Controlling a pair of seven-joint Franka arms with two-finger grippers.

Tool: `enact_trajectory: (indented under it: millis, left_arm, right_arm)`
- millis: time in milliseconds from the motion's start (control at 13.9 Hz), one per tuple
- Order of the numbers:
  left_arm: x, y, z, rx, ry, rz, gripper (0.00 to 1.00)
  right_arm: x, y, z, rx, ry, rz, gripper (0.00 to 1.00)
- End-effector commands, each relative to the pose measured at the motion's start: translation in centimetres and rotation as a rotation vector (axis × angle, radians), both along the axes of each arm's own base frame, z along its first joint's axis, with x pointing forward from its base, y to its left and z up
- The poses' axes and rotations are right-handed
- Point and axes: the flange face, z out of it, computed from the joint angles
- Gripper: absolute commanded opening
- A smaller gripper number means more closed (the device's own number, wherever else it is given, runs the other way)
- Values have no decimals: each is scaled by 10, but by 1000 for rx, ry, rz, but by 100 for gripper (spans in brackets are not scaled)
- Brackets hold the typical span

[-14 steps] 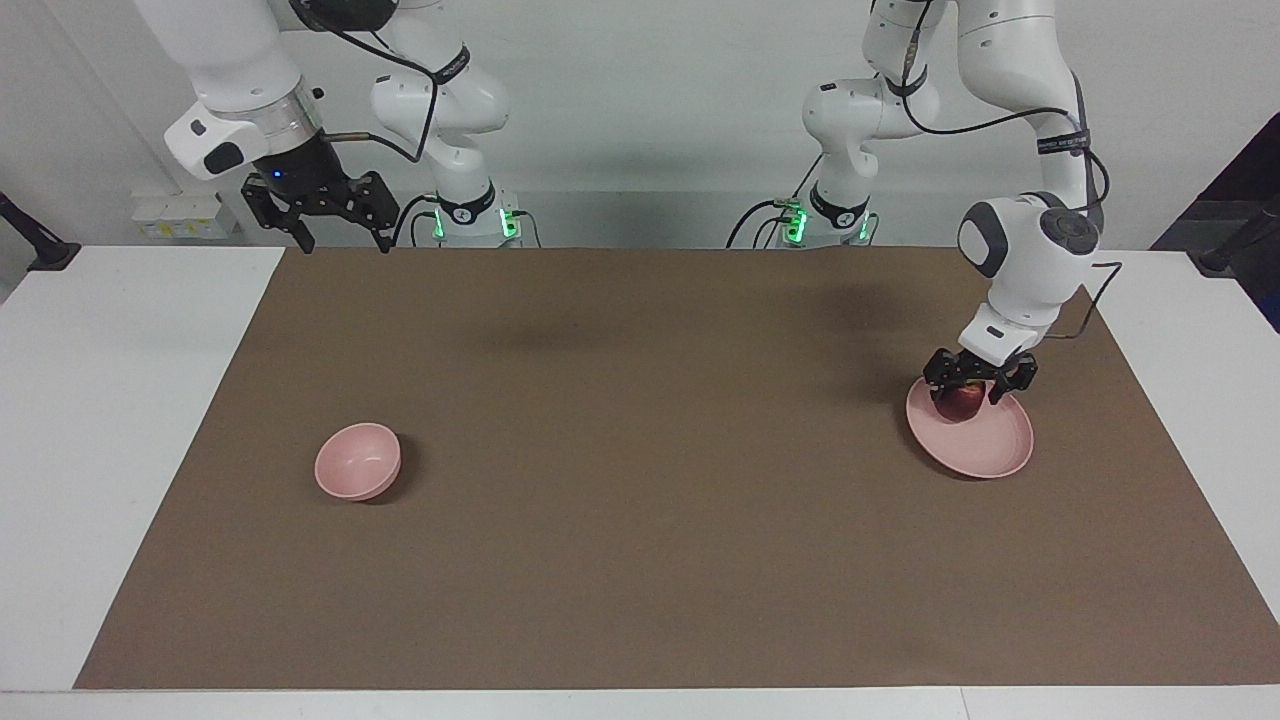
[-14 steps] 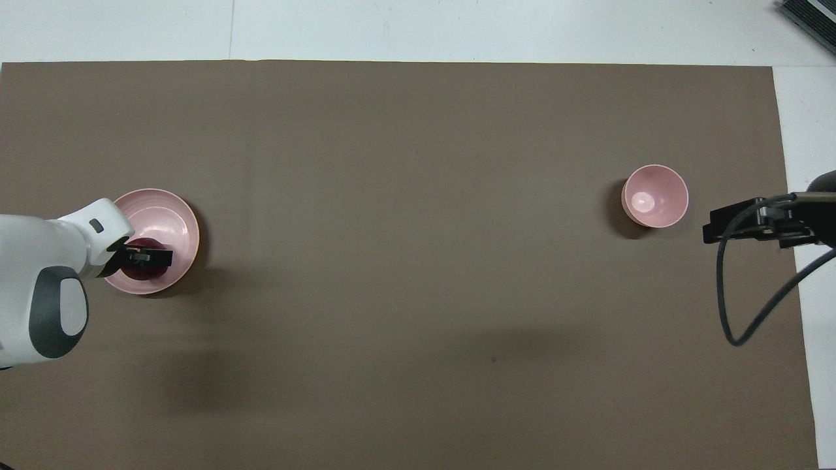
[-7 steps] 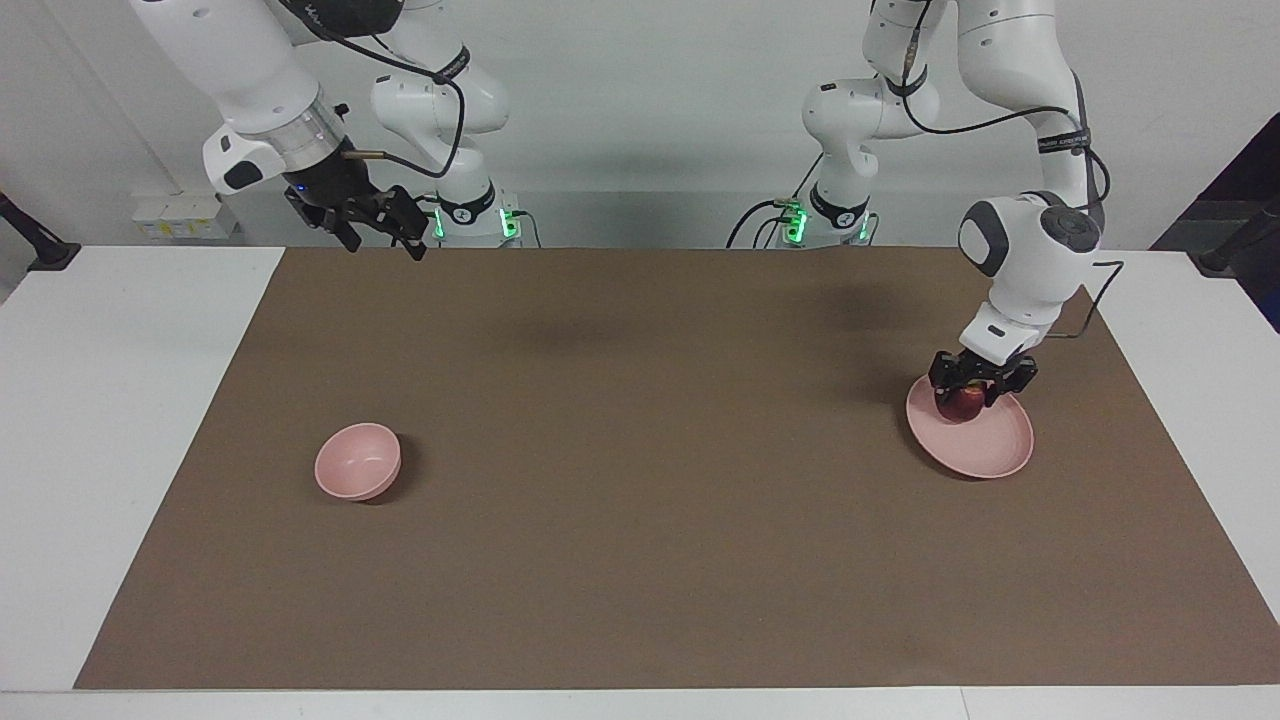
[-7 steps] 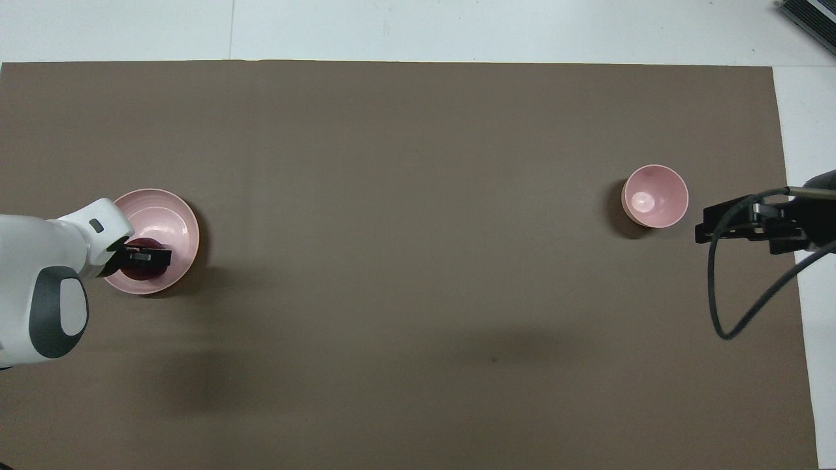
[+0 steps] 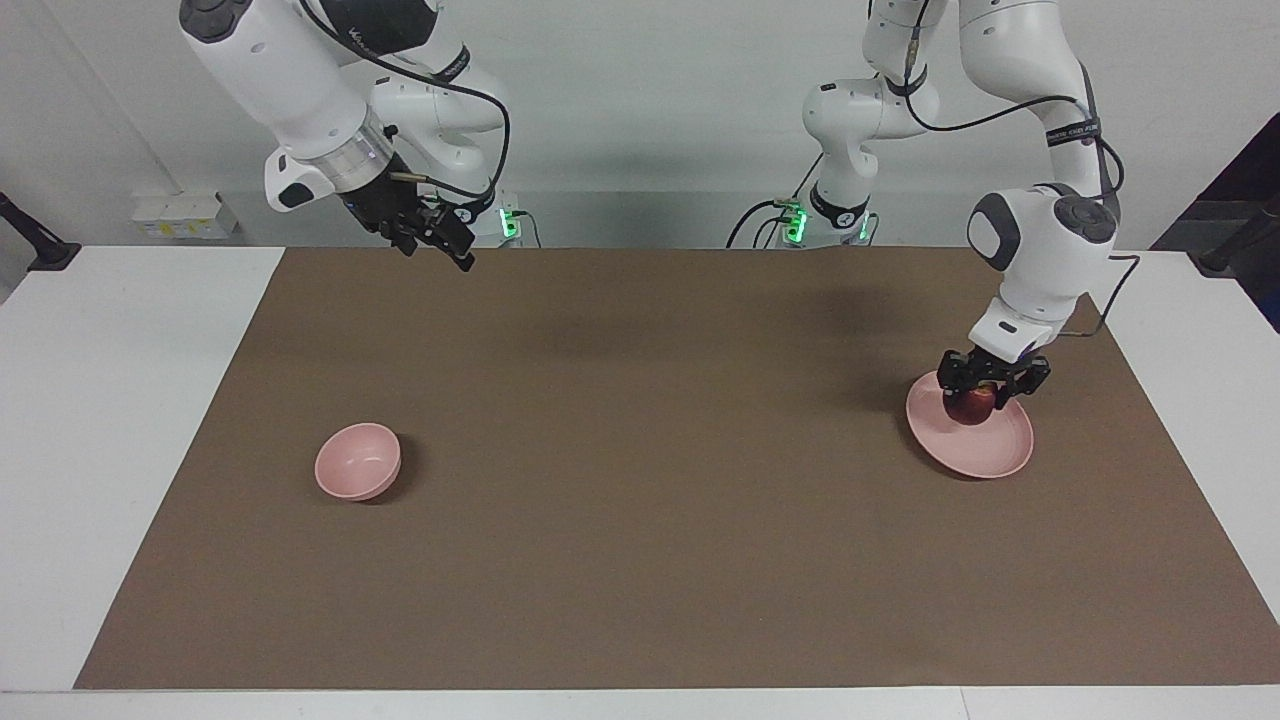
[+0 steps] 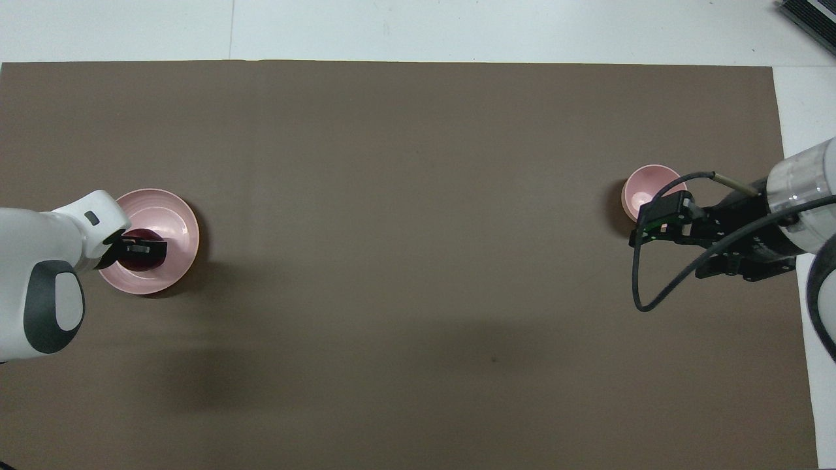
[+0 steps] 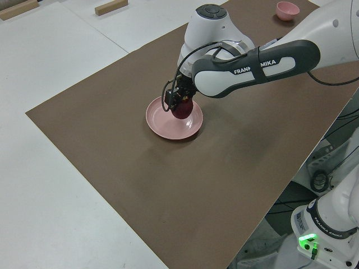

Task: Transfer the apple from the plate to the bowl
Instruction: 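Lift the apple with the left gripper while the right gripper approaches it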

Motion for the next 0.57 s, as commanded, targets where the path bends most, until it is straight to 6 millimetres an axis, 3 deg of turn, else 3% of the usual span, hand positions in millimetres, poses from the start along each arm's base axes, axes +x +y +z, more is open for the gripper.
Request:
enact_trajectory:
  millis: [0, 215, 503]
  left_arm:
    - [2, -16, 31, -75, 39, 22, 0]
    - [3, -44, 31, -223, 38, 73, 0]
    - [-3, -95, 35, -424, 58, 134, 0]
  right_arm:
    - [8, 14, -14, 70, 41, -89, 100]
    - [18, 31, -34, 174, 121, -212, 100]
    - [20, 54, -77, 327, 240, -345, 100]
